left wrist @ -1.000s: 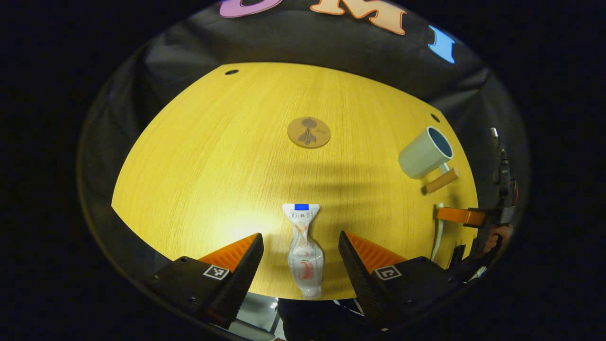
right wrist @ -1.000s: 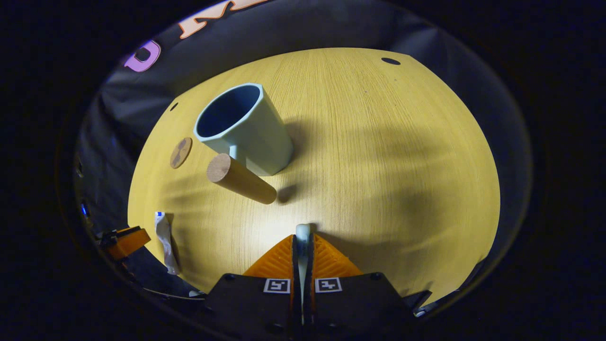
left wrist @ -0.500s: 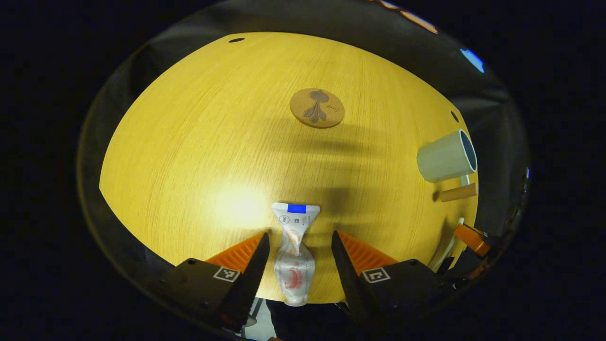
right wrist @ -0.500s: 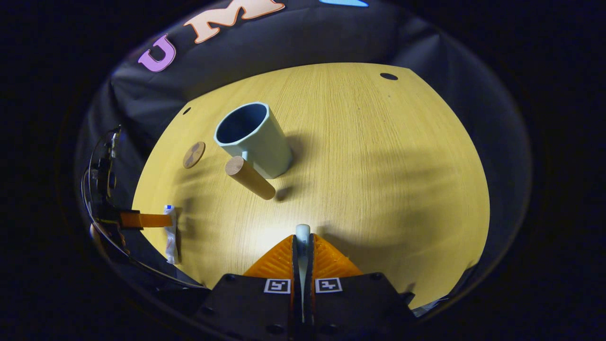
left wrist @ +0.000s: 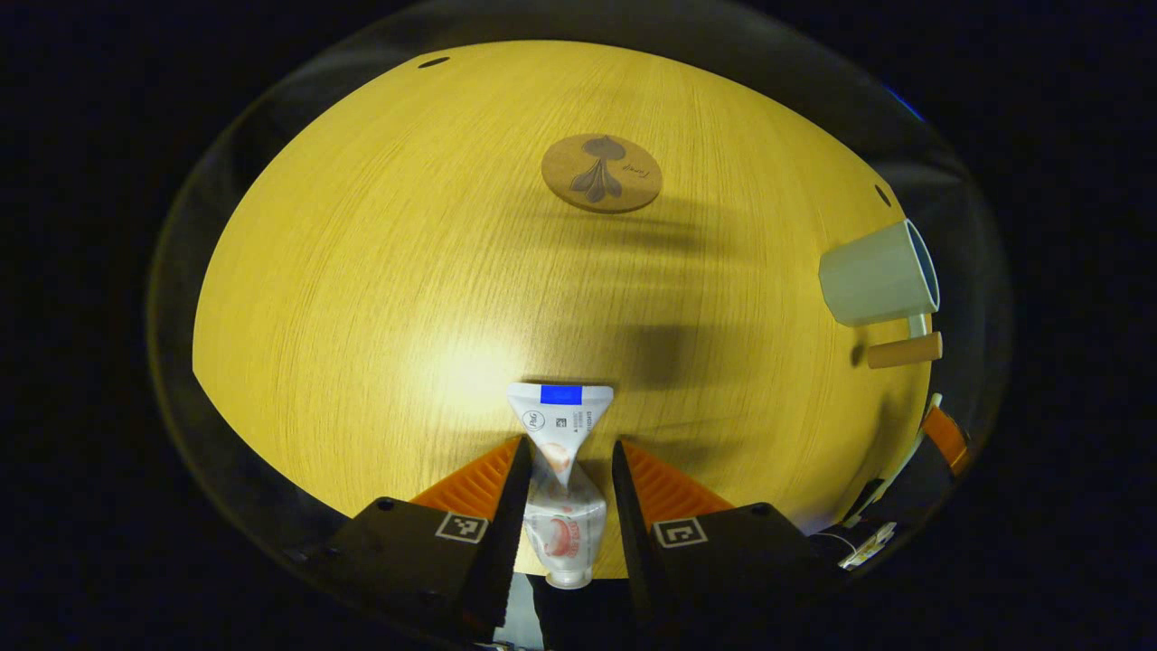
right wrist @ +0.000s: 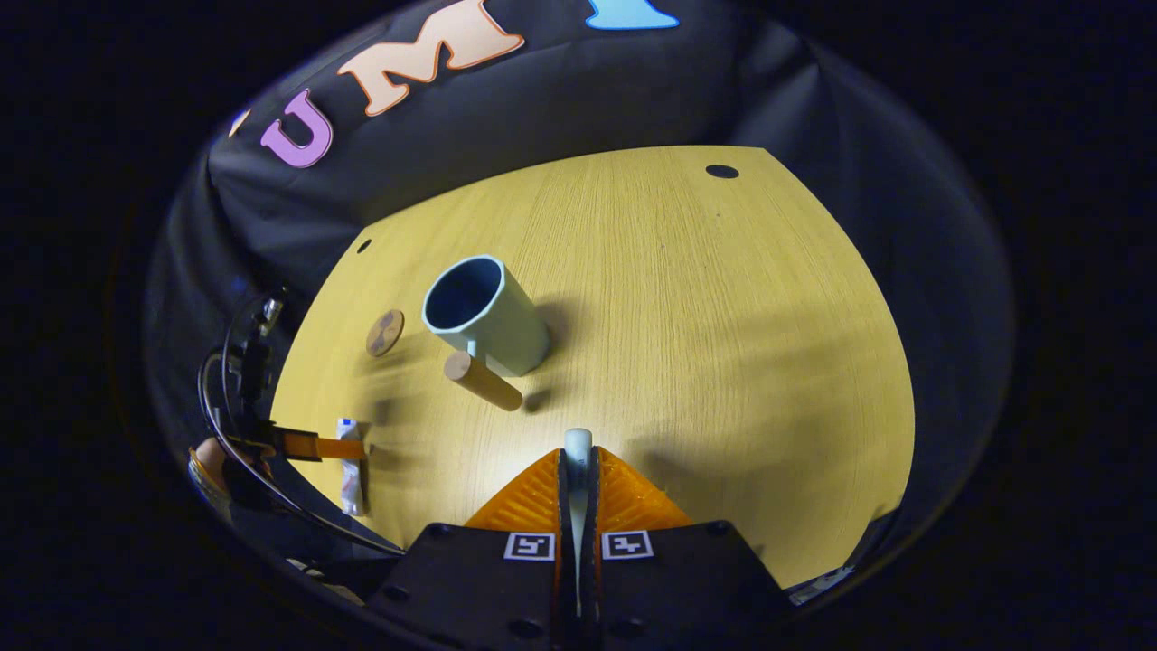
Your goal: Put the toothbrush and toothpaste on the desktop into the cup, then pick up the cup and place it on the coaster on the desktop.
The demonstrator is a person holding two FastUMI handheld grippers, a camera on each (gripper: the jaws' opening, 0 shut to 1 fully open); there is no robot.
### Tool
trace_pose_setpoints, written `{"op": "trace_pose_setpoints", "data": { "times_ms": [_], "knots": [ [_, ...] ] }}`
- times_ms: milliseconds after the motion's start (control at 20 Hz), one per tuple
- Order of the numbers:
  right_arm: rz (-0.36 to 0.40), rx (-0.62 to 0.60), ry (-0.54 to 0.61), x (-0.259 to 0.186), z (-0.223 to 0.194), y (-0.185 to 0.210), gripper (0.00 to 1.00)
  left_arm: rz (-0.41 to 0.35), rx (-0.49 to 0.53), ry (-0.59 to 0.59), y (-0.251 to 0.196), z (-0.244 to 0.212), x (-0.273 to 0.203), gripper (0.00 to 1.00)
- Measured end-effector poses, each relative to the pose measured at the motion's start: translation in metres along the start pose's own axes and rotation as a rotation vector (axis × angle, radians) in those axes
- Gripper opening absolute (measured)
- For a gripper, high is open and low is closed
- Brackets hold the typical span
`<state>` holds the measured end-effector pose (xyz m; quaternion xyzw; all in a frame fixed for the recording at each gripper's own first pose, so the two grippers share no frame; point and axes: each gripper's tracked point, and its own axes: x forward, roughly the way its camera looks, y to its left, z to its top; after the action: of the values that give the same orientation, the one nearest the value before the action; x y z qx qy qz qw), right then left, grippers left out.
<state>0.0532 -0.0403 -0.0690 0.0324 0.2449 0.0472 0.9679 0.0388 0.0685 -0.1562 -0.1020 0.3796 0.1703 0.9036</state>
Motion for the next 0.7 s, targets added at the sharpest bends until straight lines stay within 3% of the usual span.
{"op": "trace_pose_setpoints", "data": {
  "times_ms": [100,250,400,550,700],
  "knots": [
    [0.008,0.014,-0.016,-0.005,0.008,-0.002,0.05,0.007,-0.005,-0.009,0.004,0.003,0.002,0.46],
    [0.056,0.084,-0.052,-0.014,0.024,0.003,0.05,0.029,-0.032,-0.008,0.009,0.007,0.003,0.29],
    [0.070,0.120,-0.098,-0.021,0.042,0.000,0.05,0.029,-0.003,-0.013,0.006,0.010,0.001,0.23],
    [0.097,0.120,-0.152,-0.029,0.068,0.007,0.05,-0.034,0.054,-0.036,0.004,0.009,-0.002,0.12],
    [0.143,0.126,-0.204,-0.037,0.092,0.016,0.05,-0.102,0.064,-0.067,0.002,0.011,-0.003,0.07]
  ]
}}
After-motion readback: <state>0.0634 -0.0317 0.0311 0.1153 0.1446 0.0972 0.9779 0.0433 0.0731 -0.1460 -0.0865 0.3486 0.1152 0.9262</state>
